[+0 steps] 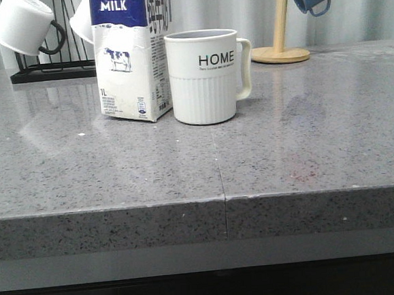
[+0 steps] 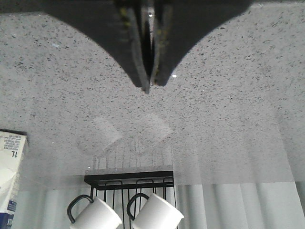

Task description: Place milk next to cup

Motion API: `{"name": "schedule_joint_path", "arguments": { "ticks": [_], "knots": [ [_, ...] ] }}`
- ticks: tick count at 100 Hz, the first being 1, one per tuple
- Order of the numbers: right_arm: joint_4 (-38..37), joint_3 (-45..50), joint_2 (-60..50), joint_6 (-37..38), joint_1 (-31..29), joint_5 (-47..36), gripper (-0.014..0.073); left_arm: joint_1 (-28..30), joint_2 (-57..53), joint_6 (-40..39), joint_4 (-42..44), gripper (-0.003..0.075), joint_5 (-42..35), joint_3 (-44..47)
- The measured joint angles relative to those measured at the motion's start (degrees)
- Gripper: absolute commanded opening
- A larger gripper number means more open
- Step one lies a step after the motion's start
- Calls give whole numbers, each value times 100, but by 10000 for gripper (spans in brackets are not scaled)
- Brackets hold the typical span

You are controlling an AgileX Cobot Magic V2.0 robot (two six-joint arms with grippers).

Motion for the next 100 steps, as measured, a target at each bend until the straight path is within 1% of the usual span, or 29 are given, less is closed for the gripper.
{"name": "schedule_joint_path", "arguments": {
  "ticks": [71, 81, 86, 100],
  "knots": [
    [0, 2, 0, 0, 0, 0, -17, 0, 0, 0, 0, -21, 0, 0],
    [-72, 159, 0, 0, -47, -246, -17, 0, 0, 0, 0, -21, 0, 0],
    [-132, 283, 0, 0, -139, -511, -17, 0, 0, 0, 0, -21, 0, 0],
    [-210, 789, 0, 0, -673, -1471, -17, 0, 0, 0, 0, -21, 0, 0]
  ]
}}
